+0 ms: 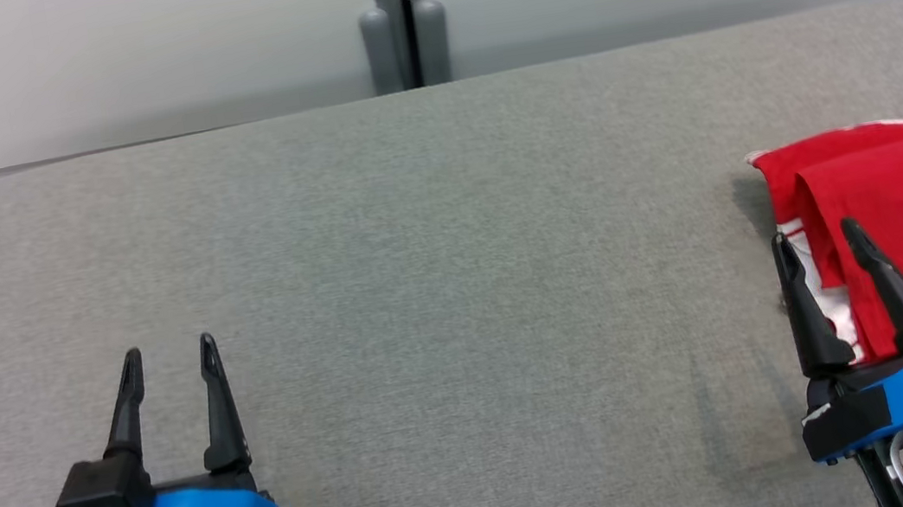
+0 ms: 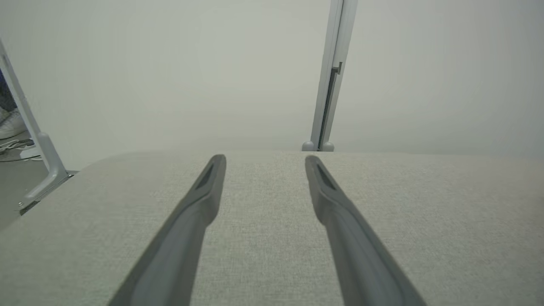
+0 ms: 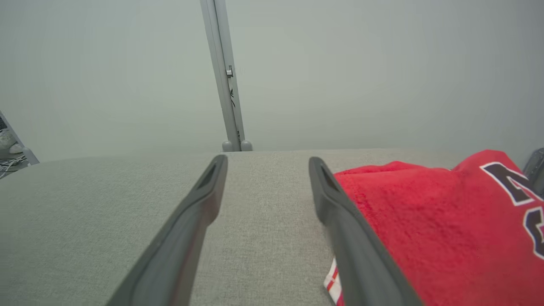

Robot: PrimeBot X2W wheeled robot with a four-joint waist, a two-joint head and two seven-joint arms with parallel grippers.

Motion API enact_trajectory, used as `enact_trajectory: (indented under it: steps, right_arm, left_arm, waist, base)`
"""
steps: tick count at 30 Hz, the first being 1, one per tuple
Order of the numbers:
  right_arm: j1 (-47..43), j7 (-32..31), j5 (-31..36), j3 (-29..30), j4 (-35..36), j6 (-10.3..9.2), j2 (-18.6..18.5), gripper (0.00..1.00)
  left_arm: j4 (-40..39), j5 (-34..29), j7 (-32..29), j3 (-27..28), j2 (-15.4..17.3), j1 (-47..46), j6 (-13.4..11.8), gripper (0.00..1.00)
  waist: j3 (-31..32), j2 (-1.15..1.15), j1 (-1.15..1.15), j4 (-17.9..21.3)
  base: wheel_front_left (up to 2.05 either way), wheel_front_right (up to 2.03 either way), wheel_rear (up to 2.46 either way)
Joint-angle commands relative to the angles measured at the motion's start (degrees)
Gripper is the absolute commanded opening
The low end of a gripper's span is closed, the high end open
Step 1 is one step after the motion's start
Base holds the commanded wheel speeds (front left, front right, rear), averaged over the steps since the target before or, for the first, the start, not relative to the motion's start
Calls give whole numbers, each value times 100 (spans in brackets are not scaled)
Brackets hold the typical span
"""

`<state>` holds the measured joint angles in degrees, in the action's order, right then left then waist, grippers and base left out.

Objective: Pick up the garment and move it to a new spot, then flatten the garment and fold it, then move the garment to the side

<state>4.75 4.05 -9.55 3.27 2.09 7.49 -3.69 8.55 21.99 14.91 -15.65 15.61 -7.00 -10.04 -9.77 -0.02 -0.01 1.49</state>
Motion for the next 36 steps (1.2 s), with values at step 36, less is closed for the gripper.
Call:
enact_trajectory:
  steps: [36]
  right_arm:
    - [-1027, -214, 44, 65, 243, 0, 75, 100]
  left_arm:
    - [422, 19, 31, -148, 36, 562, 227, 100]
  waist:
    - [775, 2, 1, -319]
  base:
    - [0, 0, 0]
